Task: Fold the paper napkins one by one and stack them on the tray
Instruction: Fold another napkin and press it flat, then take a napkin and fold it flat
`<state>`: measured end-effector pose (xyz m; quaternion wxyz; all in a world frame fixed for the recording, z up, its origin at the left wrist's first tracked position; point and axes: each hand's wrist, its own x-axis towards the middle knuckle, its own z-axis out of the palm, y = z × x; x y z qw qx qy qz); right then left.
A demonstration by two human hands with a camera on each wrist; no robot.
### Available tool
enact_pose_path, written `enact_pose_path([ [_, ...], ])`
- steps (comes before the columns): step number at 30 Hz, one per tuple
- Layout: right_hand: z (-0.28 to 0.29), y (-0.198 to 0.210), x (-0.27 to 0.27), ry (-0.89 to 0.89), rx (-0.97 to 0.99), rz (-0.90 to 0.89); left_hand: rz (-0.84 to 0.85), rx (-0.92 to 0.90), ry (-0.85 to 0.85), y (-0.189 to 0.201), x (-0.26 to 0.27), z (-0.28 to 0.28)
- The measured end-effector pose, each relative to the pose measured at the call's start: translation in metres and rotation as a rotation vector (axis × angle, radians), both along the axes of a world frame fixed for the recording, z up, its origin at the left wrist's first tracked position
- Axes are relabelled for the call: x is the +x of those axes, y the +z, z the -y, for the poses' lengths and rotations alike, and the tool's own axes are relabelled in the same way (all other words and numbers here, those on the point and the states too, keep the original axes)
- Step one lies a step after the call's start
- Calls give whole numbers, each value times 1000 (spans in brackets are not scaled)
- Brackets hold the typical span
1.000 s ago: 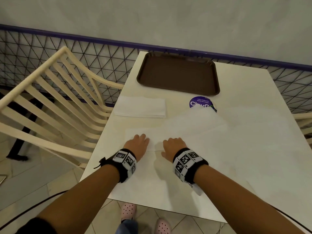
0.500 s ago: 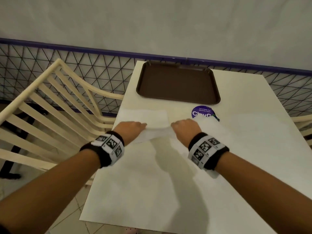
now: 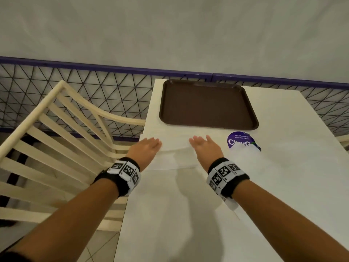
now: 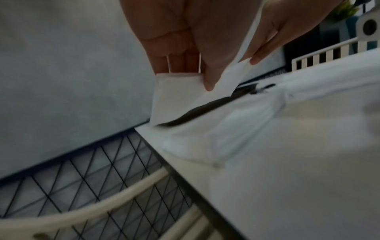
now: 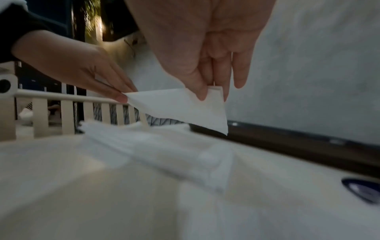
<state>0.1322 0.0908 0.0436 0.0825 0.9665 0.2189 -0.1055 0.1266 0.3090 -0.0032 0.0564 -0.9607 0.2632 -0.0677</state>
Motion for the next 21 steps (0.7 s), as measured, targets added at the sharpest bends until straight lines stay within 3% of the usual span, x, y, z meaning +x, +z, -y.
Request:
enact_pose_path([
  [6, -8, -51, -16, -24, 0, -210, -51, -31, -52, -45, -12, 1],
  [14, 4, -59, -20, -105, 135, -244, -161, -71, -57, -39, -16, -2],
  [18, 40, -53, -35, -300, 270, -166, -170, -63, -96, -24, -17, 14],
  [21, 79, -53, -56, -478, 267, -142, -156, -82, -173, -14, -17, 44],
])
